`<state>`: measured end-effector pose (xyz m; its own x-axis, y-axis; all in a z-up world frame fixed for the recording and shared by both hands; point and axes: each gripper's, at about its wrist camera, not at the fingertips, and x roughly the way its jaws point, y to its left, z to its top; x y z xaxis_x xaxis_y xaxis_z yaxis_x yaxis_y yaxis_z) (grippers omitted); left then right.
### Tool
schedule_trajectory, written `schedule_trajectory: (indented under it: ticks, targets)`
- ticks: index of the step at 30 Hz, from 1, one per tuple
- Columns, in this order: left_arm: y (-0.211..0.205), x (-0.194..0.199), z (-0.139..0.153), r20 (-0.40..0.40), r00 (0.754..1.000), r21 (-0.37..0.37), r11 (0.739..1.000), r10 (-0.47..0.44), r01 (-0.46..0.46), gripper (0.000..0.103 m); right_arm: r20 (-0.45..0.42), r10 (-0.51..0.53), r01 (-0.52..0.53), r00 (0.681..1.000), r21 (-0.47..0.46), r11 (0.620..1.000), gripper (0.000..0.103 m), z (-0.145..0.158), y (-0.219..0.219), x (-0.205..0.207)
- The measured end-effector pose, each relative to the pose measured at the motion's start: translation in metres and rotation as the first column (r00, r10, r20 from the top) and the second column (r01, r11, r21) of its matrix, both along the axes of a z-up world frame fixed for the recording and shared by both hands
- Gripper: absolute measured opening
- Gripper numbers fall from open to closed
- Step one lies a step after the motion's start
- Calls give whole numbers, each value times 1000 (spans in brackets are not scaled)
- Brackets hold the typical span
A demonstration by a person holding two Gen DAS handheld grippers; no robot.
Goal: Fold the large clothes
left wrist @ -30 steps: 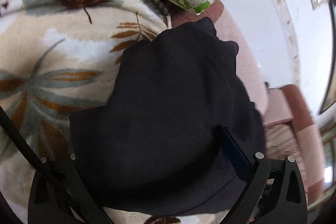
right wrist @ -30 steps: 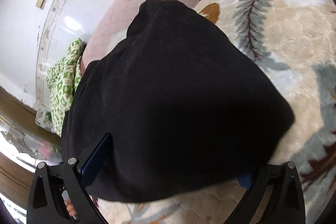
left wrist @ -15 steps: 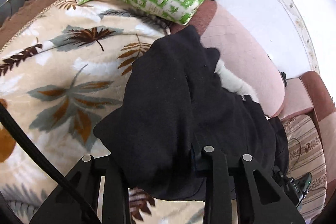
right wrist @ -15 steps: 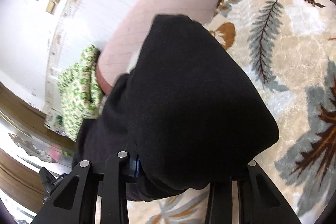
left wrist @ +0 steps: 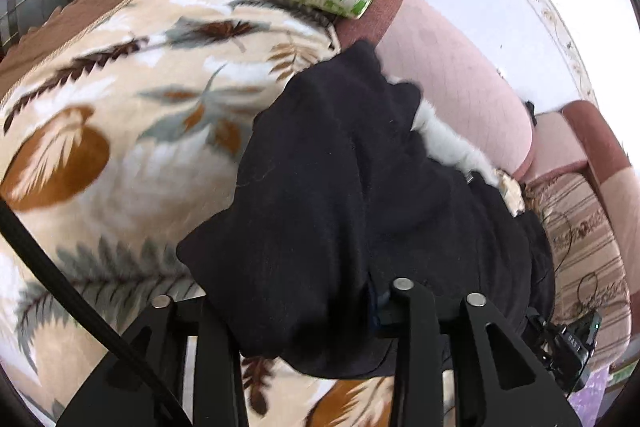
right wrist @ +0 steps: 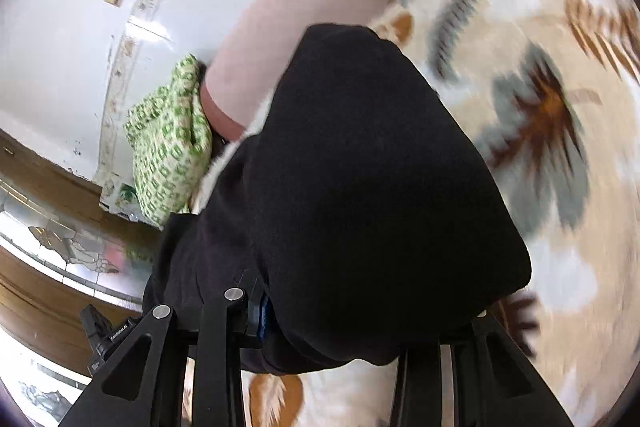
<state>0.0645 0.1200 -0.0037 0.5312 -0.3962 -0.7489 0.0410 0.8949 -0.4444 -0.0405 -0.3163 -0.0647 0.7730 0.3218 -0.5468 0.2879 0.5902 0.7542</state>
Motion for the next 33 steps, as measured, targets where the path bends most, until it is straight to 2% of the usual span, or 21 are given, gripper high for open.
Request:
schedule_trajectory:
  ticks: [2, 4, 5, 9, 13, 18, 21, 22, 24, 25, 26, 27, 28, 29, 30, 31, 33]
  targets:
    - [5, -5, -13, -26, 1000, 12, 1000, 14, -13, 48, -69, -11, 13, 998, 38, 999, 60, -20, -4, 2]
    - [15, -11, -18, -38, 999, -20, 999, 24, -25, 52, -118, -22, 29, 993, 56, 998, 73, -33, -10, 4]
    - [21, -17, -14, -27, 999, -32, 999, 31, -32, 52, -120, -34, 43, 992, 67, 997, 76, -35, -12, 2]
    - [37, -37, 9, 41, 999, 12, 999, 35, -35, 61, -95, -82, 88, 992, 59, 994, 76, -27, -20, -16]
    - [38, -50, 37, 152, 987, 142, 987, 49, -71, 65, -106, -137, 140, 985, 16, 990, 77, -21, -19, -25]
    - [18, -47, 63, 248, 969, 186, 981, 7, -55, 72, -116, -229, 214, 966, -129, 968, 78, -7, -5, -35]
    - [0, -31, 66, 267, 964, 236, 971, -17, -48, 73, -98, -281, 253, 955, -231, 940, 78, 5, 2, -46]
    - [-6, -22, 65, 264, 964, 254, 966, -22, -48, 73, -76, -333, 297, 940, -301, 906, 78, 14, 7, -54]
    - [-15, -6, 61, 256, 966, 268, 962, -27, -44, 73, 0, -431, 385, 902, -450, 806, 79, 34, 14, -68]
    - [-19, 6, 58, 250, 968, 271, 962, -28, -42, 73, 47, -458, 418, 888, -502, 757, 81, 44, 20, -72]
    - [-24, 18, 55, 242, 970, 271, 962, -30, -38, 73, 96, -462, 438, 882, -531, 726, 84, 54, 25, -72]
    - [-27, 28, 53, 234, 972, 270, 962, -30, -35, 73, 133, -431, 429, 892, -549, 718, 84, 62, 32, -65]
    - [-32, 44, 49, 221, 975, 267, 963, -29, -32, 73, 149, -354, 373, 923, -561, 739, 84, 68, 38, -49]
    - [-37, 59, 44, 208, 978, 268, 963, -25, -33, 73, 141, -248, 284, 958, -558, 779, 84, 71, 44, -28]
    - [-40, 70, 40, 198, 980, 273, 961, -20, -36, 73, 135, -150, 200, 979, -546, 814, 82, 71, 50, -5]
    - [-44, 83, 34, 185, 983, 285, 958, -12, -42, 73, 140, -67, 132, 988, -537, 833, 80, 70, 55, 17]
    - [-51, 110, 18, 153, 988, 333, 941, 7, -59, 73, 108, 41, 29, 993, -576, 817, 78, 62, 66, 63]
